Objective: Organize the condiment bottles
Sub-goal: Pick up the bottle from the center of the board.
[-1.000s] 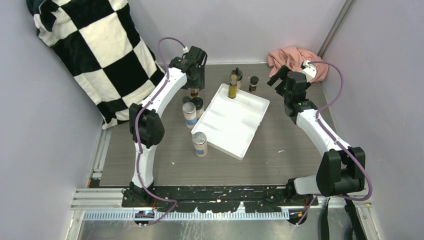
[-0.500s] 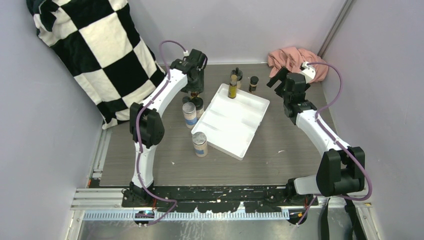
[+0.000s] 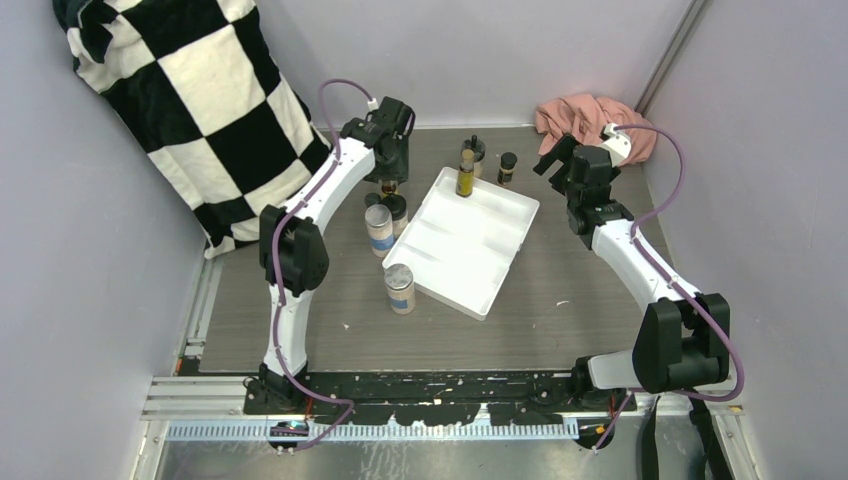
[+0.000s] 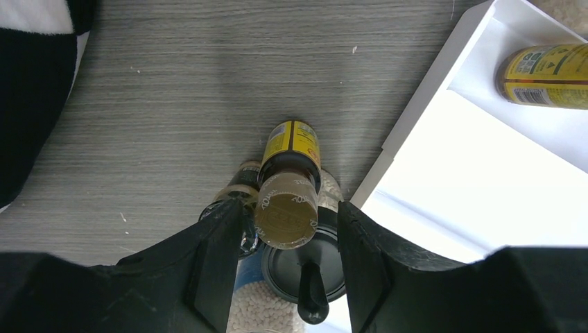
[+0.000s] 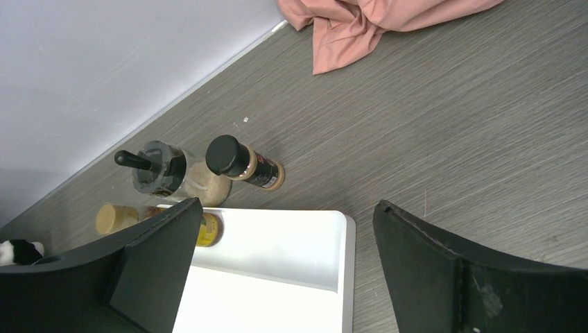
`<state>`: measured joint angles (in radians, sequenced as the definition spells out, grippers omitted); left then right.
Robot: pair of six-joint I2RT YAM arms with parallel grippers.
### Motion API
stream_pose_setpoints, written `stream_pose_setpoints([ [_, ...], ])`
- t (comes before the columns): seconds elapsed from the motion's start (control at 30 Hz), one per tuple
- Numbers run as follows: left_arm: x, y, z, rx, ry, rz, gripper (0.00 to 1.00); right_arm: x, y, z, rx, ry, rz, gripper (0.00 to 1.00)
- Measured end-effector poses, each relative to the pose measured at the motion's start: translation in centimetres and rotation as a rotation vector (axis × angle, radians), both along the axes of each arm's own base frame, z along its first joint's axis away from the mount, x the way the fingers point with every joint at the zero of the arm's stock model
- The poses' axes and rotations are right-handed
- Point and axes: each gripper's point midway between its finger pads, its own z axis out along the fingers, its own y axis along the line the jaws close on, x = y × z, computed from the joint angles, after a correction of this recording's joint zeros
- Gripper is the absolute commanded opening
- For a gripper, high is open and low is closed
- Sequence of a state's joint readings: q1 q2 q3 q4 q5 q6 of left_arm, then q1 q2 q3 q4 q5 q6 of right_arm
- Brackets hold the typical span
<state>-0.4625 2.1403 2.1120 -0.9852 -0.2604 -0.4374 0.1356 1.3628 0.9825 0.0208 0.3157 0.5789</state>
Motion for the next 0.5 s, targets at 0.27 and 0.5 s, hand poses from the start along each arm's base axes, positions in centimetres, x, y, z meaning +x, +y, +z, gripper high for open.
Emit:
stream_pose_setpoints([
  [0.27, 0.15, -0.07, 0.08, -0.002, -0.006, -0.002, 0.50, 0.01, 0.00, -0.01, 0.000, 0.000, 0.000, 0.99],
  [0.5, 0.19, -0.07, 0.10, -0.001, -0.008, -0.004, 0.42, 0.01, 0.00, 0.00, 0.000, 0.000, 0.000, 0.99],
])
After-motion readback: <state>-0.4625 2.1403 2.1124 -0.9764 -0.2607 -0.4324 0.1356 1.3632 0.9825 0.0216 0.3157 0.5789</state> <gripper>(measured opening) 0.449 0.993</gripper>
